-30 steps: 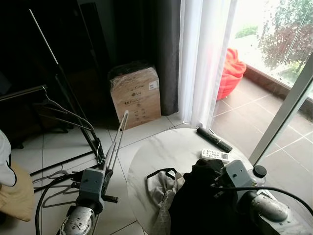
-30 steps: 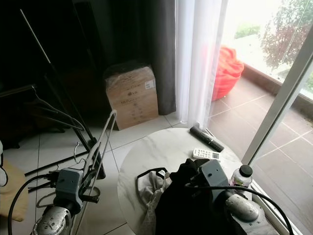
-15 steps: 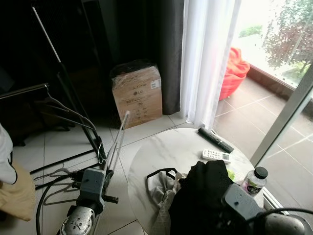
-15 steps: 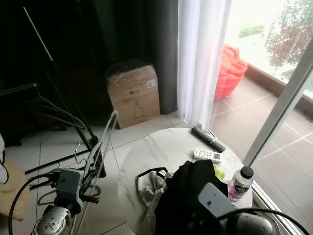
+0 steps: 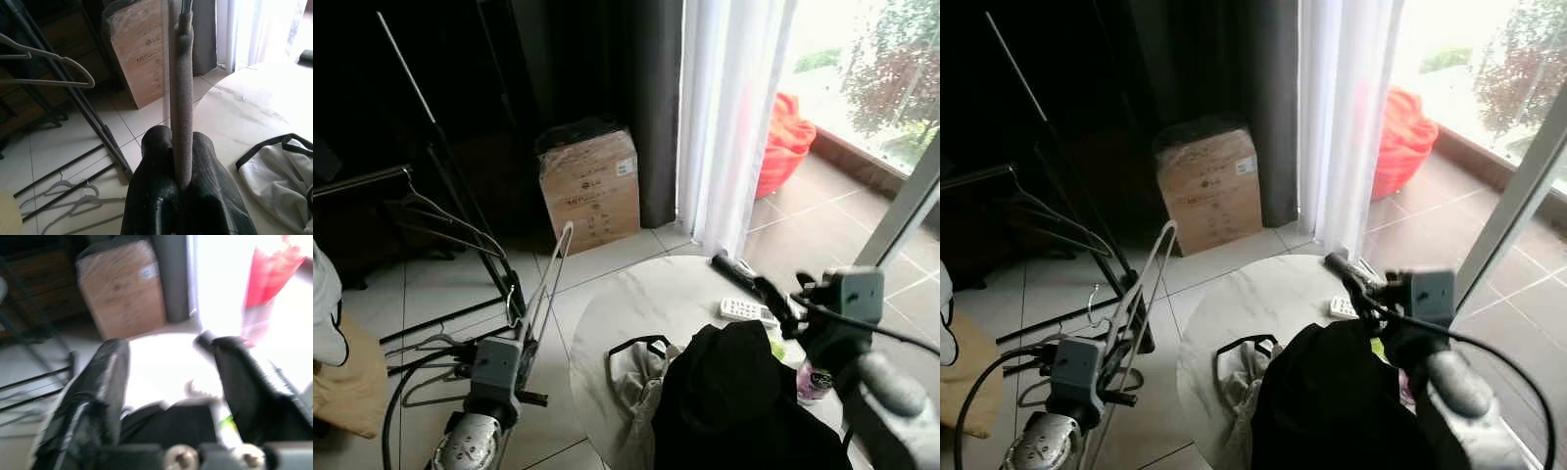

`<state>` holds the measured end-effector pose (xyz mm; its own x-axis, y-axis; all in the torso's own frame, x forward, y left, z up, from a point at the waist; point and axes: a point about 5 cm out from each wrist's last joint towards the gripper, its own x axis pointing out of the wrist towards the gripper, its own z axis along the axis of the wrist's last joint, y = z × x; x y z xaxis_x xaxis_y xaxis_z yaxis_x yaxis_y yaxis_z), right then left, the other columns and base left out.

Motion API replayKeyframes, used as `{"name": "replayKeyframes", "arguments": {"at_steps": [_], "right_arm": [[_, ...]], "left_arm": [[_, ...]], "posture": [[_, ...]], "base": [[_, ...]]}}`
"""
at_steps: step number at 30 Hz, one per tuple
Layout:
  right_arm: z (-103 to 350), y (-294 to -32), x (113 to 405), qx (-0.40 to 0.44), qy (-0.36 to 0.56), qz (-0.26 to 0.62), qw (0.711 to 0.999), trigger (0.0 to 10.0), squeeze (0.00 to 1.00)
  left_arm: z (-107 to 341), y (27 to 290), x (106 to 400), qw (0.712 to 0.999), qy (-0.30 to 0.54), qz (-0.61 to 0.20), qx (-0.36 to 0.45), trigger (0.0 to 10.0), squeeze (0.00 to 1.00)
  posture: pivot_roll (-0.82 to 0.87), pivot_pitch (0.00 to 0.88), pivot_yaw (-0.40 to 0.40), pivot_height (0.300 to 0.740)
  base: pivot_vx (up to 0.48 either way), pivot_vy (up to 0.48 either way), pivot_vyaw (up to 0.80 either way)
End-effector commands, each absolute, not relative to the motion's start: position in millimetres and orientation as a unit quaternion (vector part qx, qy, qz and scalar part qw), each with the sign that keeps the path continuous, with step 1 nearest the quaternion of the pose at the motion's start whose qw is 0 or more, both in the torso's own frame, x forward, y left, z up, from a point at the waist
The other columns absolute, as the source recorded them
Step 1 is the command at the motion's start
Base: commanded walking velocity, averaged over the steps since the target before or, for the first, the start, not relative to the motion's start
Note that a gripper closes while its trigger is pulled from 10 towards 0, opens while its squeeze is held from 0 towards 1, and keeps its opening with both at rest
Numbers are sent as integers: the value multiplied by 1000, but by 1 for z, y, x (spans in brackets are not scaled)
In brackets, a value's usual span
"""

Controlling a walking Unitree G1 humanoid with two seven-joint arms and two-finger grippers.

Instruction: Hang hanger

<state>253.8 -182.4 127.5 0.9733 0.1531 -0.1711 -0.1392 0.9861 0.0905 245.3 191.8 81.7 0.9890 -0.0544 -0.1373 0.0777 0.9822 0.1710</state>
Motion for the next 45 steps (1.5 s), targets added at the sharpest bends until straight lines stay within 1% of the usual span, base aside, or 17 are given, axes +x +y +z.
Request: {"name": "replayKeyframes", "arguments": {"at_steps": [1,4,11,20,36,45], "right_arm": [[123,-170,252,39,92,86,991,10000,0],[119,-173,250,50,82,60,994,10000,0],[108,-173,249,62,84,40,994,10000,0],[99,-175,246,71,88,27,993,10000,0],[94,-181,245,63,93,16,994,10000,0],[92,-177,244,58,99,32,993,10000,0]], "left_arm": [[85,195,244,993,57,-32,96,10000,0],[85,197,245,993,55,-32,97,10000,0],[85,195,245,993,56,-35,97,10000,0],[83,195,244,994,61,-35,83,10000,0],[84,196,246,994,61,-33,79,10000,0],[85,195,246,995,60,-29,79,10000,0]], "posture": [[-178,86,84,740],[-178,82,88,740],[-180,73,93,740],[-179,71,96,740],[-177,95,95,740],[-175,102,93,740]], "base": [[0,0,0],[0,0,158],[0,0,798],[0,0,0],[0,476,0],[0,480,0]]}}
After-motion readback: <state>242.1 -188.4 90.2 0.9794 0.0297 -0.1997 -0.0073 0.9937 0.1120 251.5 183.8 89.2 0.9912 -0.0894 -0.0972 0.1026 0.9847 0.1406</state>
